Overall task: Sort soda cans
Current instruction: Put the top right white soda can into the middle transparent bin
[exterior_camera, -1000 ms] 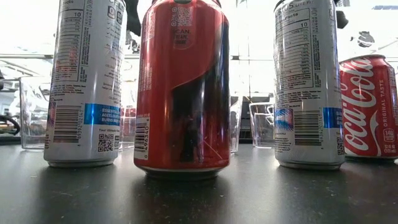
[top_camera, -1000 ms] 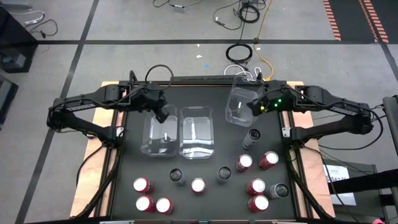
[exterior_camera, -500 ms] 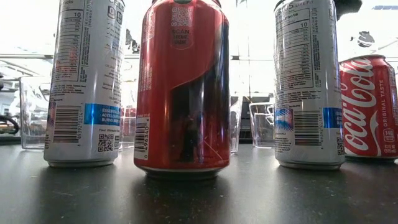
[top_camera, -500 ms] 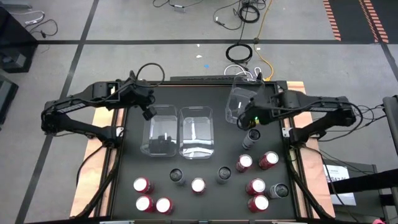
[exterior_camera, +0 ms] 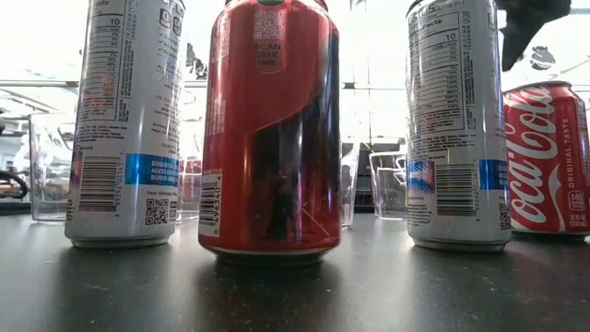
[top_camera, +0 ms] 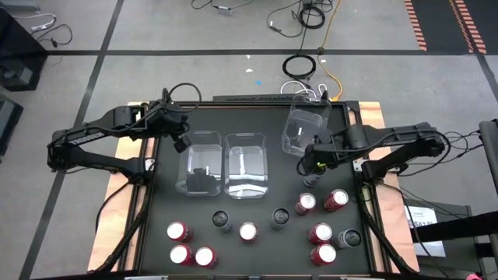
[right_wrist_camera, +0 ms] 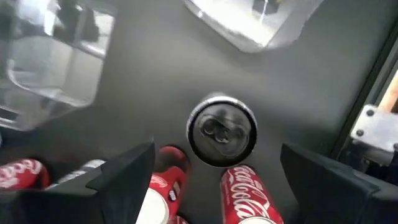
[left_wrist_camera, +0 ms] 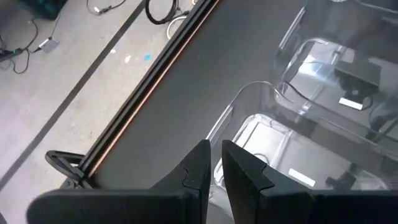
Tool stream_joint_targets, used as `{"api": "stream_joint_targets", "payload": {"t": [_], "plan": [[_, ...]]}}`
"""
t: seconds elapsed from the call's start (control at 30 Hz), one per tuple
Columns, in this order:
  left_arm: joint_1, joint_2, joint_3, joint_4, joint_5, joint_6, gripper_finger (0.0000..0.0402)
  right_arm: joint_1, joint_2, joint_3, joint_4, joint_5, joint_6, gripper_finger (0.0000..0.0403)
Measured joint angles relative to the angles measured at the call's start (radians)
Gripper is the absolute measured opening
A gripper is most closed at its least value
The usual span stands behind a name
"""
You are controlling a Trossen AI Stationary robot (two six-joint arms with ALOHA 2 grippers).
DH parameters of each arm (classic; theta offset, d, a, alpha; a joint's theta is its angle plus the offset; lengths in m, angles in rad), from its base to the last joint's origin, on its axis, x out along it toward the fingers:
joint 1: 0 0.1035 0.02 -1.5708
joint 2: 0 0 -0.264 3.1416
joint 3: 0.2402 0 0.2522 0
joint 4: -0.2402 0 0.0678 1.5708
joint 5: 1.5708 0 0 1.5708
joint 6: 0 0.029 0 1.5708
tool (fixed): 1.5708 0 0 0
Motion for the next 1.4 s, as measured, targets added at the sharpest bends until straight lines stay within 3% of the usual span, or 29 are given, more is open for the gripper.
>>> {"api": "stream_joint_targets", "payload": {"t": [0.43, 0.7, 0.9, 1.17, 1.4], "plan": [[0.000, 0.000, 0.000, 0.022, 0.055, -0.044, 0.0052, 0.000, -0.091, -0.280, 0.221, -0.027, 0.019, 0.0338], [0.000, -0.001, 0.000, 0.023, 0.056, -0.070, 0.0052, -0.001, -0.097, -0.369, 0.310, -0.027, 0.022, 0.0338], [0.000, -0.001, 0.000, 0.023, 0.056, -0.070, 0.0052, -0.002, -0.097, -0.382, 0.318, -0.015, 0.000, 0.0327], [0.000, -0.001, 0.000, 0.029, 0.056, -0.070, 0.0052, -0.003, -0.098, -0.382, 0.321, 0.007, -0.005, 0.0242], [0.000, -0.001, 0.000, 0.029, 0.056, -0.070, 0.0052, -0.003, -0.095, -0.348, 0.312, 0.016, -0.005, 0.0241]]}}
